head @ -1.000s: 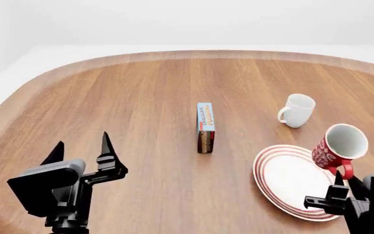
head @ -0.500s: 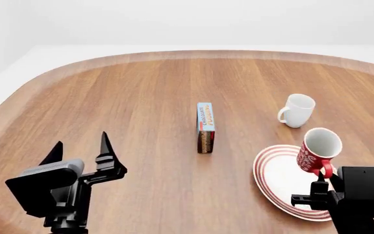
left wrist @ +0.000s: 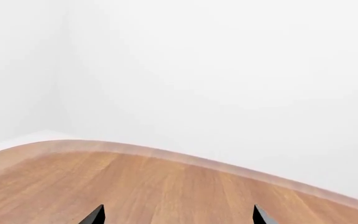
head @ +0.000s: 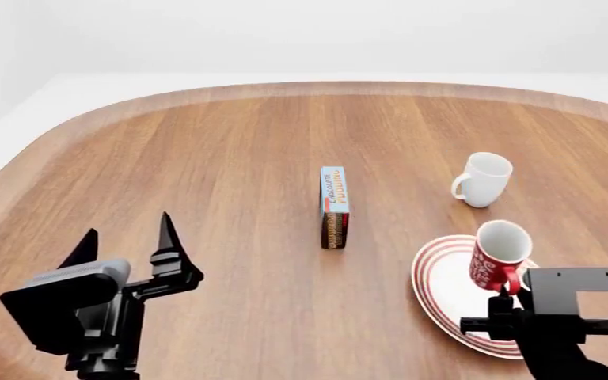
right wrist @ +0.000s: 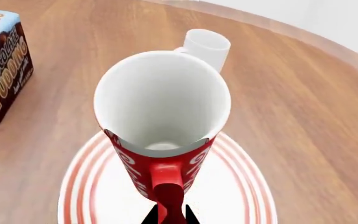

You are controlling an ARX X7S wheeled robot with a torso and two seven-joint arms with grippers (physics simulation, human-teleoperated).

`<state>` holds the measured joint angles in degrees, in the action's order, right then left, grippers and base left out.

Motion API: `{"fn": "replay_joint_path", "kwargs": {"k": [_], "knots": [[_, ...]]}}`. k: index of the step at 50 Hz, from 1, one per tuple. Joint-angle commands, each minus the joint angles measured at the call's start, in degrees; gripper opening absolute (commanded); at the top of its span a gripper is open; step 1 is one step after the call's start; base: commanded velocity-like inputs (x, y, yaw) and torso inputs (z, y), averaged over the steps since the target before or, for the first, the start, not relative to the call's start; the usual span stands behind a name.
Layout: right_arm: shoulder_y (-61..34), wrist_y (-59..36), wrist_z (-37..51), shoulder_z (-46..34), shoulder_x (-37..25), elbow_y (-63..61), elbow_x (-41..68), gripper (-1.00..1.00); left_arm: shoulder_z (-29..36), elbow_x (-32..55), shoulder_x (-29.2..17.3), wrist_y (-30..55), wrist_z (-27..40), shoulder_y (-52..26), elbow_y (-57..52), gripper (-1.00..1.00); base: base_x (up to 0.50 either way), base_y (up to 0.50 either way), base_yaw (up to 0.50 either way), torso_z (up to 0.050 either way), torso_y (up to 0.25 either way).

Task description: Pick up the red mug and put it on the plate

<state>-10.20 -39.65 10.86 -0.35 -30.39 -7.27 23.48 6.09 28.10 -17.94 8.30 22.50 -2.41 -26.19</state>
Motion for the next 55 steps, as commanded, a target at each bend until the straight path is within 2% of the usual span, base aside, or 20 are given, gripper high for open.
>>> {"fn": "replay_joint_path", "kwargs": {"k": [1, 31, 55], "knots": [[-2.3, 1.7, -1.1, -1.6, 0.7, 5.0, -1.7, -1.00, -0.2, 0.6, -0.3, 0.2, 0.4, 0.0, -0.6, 1.00, 0.00, 0.00, 0.00, 0.000, 0.010], [-6.6, 7.4, -3.8, -4.1, 3.1, 19.3, -3.7, -1.00, 0.0, 1.3, -0.9, 0.2, 1.1, 0.1, -1.4, 1.00, 0.00, 0.00, 0.00, 0.000, 0.000], [-7.7, 7.1, -4.1, -5.2, 3.3, 20.9, -4.0, -1.00, -0.2, 2.3, -1.6, 0.3, 1.6, 0.4, -2.7, 1.00, 0.00, 0.00, 0.00, 0.000, 0.000]]}}
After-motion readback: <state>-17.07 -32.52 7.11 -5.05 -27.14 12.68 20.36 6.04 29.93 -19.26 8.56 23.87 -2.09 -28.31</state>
